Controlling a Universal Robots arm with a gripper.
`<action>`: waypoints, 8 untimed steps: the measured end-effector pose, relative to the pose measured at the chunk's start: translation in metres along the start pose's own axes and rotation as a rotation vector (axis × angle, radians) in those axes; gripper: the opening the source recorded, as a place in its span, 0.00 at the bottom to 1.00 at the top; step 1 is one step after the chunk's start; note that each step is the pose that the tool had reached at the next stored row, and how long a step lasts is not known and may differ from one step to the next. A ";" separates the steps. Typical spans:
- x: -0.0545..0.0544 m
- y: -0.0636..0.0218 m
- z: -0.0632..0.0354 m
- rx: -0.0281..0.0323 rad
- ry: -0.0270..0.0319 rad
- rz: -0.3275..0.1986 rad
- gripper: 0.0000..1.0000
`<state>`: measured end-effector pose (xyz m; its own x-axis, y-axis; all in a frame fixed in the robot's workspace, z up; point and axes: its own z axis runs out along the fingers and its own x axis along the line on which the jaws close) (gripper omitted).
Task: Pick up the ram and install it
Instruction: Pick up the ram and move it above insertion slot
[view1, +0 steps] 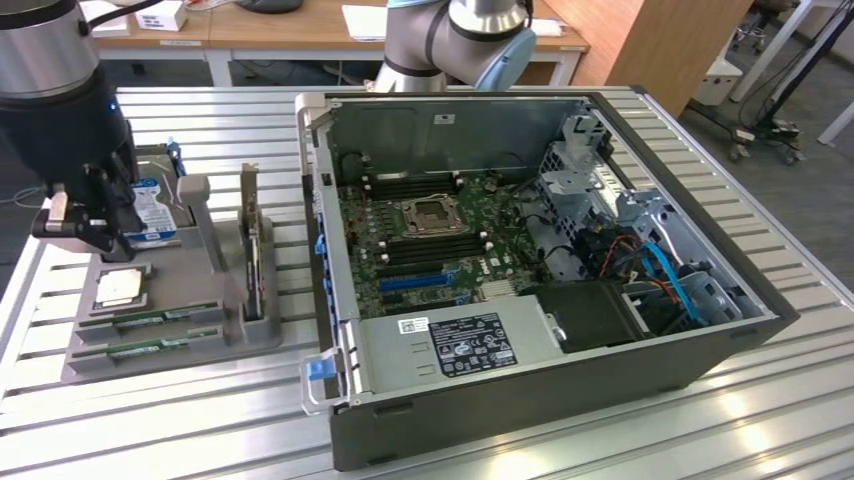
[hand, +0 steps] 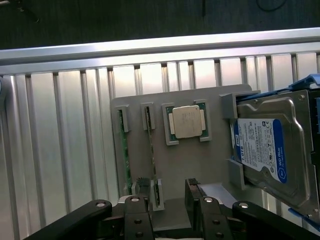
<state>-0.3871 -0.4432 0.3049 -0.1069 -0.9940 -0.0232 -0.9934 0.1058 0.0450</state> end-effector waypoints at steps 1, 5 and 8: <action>0.001 -0.0001 0.0000 0.0000 0.0000 0.000 0.42; 0.004 -0.0004 -0.0001 0.0000 0.0000 0.000 0.42; 0.005 -0.0006 -0.0001 0.0000 0.0000 0.000 0.42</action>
<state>-0.3871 -0.4487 0.3049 -0.1069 -0.9940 -0.0232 -0.9934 0.1058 0.0450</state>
